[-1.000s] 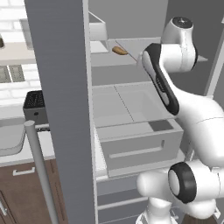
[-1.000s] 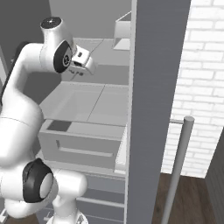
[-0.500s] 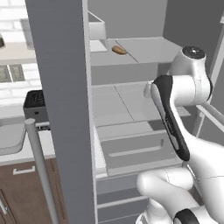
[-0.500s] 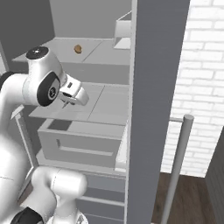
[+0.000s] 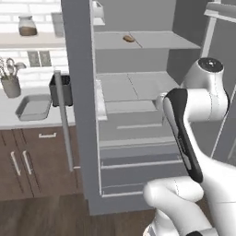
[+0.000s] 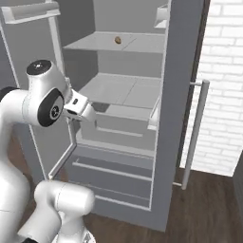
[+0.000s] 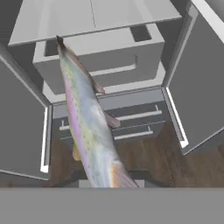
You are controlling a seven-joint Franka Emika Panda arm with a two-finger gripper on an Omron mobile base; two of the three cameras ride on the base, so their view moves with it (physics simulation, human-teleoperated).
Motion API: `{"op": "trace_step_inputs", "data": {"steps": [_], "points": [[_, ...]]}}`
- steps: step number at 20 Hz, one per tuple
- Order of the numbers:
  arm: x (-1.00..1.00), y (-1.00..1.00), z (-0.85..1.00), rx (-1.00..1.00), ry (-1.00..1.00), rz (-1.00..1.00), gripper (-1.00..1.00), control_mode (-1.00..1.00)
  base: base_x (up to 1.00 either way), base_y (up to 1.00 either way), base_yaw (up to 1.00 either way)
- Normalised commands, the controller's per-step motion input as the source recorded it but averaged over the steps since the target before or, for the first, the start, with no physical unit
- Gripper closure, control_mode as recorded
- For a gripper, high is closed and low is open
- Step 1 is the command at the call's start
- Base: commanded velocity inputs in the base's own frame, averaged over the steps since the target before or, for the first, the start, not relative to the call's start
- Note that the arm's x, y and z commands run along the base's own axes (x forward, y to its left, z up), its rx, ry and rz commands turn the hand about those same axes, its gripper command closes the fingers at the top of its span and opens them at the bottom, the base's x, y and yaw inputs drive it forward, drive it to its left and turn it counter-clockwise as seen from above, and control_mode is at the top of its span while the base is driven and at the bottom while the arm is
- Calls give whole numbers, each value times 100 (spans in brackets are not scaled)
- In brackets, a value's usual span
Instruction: Place one sweet potato and one fish in each tupperware on the nearby counter, to pack two identical lunches.
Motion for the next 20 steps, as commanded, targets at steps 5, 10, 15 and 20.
{"op": "trace_step_inputs", "data": {"steps": [5, 10, 15, 20], "points": [[0, 0, 0, 0, 0, 0, 100, 100, -100, -28, 60], [0, 0, 0, 0, 0, 0, 100, 100, -89, -18, 74], [0, 0, 0, 0, 0, 0, 100, 100, -9, 9, 81], [0, 0, 0, 0, 0, 0, 100, 100, 99, -8, 64]]}}
